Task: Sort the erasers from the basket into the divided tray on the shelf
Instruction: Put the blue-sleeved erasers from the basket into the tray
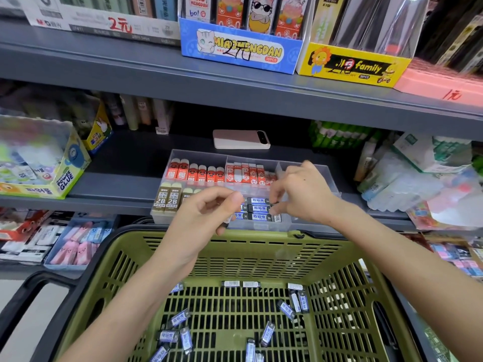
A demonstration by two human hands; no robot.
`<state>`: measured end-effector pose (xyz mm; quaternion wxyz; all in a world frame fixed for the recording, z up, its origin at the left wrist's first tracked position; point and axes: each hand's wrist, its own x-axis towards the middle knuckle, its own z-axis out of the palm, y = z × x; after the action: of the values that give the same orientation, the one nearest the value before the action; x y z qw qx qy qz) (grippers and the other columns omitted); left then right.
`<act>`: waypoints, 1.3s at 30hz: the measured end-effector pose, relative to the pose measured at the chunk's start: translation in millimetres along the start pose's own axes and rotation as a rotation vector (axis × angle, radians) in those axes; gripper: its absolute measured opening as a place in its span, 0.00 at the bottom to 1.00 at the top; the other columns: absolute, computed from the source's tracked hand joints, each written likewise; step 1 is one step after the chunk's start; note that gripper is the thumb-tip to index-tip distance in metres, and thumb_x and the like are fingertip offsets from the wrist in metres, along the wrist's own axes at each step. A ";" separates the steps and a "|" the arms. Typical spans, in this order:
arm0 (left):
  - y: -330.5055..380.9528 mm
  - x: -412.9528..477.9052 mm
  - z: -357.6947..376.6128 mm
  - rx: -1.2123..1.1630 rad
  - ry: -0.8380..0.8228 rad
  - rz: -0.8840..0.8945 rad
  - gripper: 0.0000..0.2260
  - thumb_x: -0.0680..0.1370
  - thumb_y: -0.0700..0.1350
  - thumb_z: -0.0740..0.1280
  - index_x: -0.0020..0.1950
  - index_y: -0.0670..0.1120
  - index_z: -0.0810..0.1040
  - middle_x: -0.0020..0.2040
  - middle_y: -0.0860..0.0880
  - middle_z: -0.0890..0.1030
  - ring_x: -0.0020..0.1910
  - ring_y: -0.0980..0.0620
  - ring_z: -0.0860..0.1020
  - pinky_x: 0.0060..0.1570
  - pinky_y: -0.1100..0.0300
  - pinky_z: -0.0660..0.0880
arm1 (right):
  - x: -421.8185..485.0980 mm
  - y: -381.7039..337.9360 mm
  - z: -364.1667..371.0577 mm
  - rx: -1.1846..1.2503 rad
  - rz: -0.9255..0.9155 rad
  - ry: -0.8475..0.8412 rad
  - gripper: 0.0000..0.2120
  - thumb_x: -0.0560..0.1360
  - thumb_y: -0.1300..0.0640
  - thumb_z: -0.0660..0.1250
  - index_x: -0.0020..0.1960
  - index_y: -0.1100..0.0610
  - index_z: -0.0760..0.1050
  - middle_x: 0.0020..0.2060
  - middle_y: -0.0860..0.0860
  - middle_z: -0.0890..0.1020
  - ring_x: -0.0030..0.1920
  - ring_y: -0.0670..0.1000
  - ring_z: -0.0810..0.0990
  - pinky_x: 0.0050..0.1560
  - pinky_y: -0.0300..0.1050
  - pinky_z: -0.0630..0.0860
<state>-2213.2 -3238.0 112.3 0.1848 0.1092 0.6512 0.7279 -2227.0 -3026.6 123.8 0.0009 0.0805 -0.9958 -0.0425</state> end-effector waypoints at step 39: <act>-15.6 -17.2 -43.3 1.027 0.297 0.618 0.15 0.77 0.50 0.60 0.47 0.41 0.81 0.47 0.48 0.81 0.50 0.48 0.77 0.53 0.62 0.66 | -0.6 -56.5 22.4 0.726 0.350 -0.043 0.15 0.74 0.51 0.68 0.38 0.63 0.81 0.32 0.52 0.81 0.33 0.45 0.76 0.39 0.39 0.68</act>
<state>-2213.0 -3283.1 92.7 -0.2036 0.2653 0.8755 0.3488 -2217.6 -3080.2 96.7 -0.0415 -0.0963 -0.9445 0.3112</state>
